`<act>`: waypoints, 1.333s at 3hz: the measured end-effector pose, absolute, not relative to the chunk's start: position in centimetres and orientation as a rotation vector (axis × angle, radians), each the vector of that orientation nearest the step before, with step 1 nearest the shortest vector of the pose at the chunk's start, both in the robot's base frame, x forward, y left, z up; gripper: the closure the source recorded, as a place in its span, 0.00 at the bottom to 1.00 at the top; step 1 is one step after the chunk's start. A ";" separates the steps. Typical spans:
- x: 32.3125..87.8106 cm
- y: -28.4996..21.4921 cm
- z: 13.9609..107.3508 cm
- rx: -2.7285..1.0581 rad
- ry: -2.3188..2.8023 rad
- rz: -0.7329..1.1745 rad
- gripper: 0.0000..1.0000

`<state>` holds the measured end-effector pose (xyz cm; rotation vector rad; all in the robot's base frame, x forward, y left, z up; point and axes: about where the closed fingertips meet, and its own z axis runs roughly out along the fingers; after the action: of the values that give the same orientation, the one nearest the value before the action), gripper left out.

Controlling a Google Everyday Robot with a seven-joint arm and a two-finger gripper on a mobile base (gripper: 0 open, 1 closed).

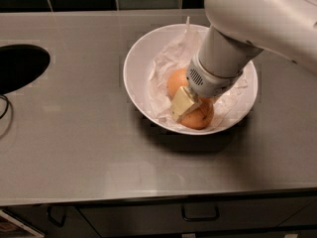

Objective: Pick orange from white bowl

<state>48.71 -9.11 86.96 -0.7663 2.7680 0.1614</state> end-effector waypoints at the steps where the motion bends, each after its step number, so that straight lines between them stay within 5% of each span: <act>1: 48.8 -9.1 86.5 -0.767 2.774 0.163 0.39; 2: 49.0 -9.3 85.5 -0.760 2.785 0.170 0.37; 4: 49.0 -9.3 85.5 -0.760 2.785 0.170 0.79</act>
Offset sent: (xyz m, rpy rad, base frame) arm 0.0071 -0.0042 -0.0292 0.0057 0.0349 -0.0147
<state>49.02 -9.27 85.52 -0.7604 2.7849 0.1698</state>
